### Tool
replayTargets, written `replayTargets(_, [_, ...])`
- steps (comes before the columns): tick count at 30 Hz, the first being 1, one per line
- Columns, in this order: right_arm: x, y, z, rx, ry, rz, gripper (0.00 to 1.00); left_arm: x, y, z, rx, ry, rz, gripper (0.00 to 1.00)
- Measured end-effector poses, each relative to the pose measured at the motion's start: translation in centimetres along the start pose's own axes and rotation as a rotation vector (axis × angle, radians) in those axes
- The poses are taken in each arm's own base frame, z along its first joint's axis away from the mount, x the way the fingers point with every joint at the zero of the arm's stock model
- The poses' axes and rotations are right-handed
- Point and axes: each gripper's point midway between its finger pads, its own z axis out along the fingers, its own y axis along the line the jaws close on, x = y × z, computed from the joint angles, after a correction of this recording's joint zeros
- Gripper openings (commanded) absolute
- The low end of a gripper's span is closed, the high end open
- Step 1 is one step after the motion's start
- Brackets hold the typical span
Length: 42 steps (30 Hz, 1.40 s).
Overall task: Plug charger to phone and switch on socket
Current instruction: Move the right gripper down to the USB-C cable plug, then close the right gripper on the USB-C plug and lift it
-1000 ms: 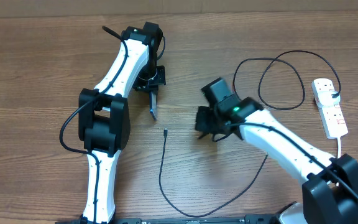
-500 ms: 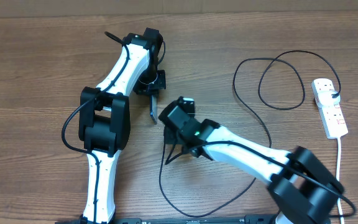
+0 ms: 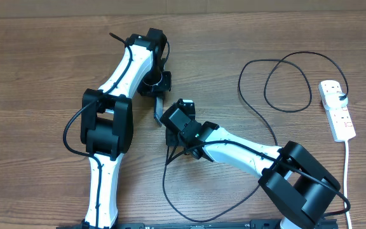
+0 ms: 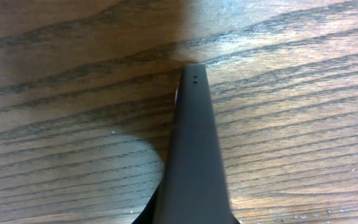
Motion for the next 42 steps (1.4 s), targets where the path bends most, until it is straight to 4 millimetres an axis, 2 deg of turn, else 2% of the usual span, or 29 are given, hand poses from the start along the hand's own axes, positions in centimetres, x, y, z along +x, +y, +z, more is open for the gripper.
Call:
replayTargets(2, [0.0,0.1,0.0,-0.003,0.002,-0.001,0.31,0.0,0.0,0.0,0.000,0.000,0.000,0.04])
replayTargets(15, [0.6,0.6,0.1,-0.040,0.027,0.001,0.29,0.0,0.0,0.0,0.000,0.001,0.003,0.04])
replayTargets(20, [0.7,0.7,0.8,-0.055,0.017,0.001,0.29,0.0,0.0,0.0,0.001,0.001,0.003,0.04])
replayTargets(24, [1.0,0.9,2.1,-0.065,0.019,0.000,0.20,0.0,0.0,0.0,0.000,0.001,0.003,0.04])
replayTargets(27, [1.1,1.3,2.6,-0.086,0.024,0.000,0.04,0.0,0.0,0.0,0.001,0.001,0.002,0.04])
replayTargets(32, [1.2,1.4,2.7,-0.082,0.037,0.002,0.04,0.0,-0.1,0.0,0.003,0.002,0.003,0.04])
replayTargets(37, [1.2,0.0,2.0,0.017,0.071,-0.042,0.04,0.0,-0.1,0.0,0.003,0.002,0.003,0.04])
replayTargets(42, [-0.5,-5.2,0.0,0.270,0.103,-0.184,0.04,0.0,-0.1,0.0,0.003,0.001,0.003,0.04])
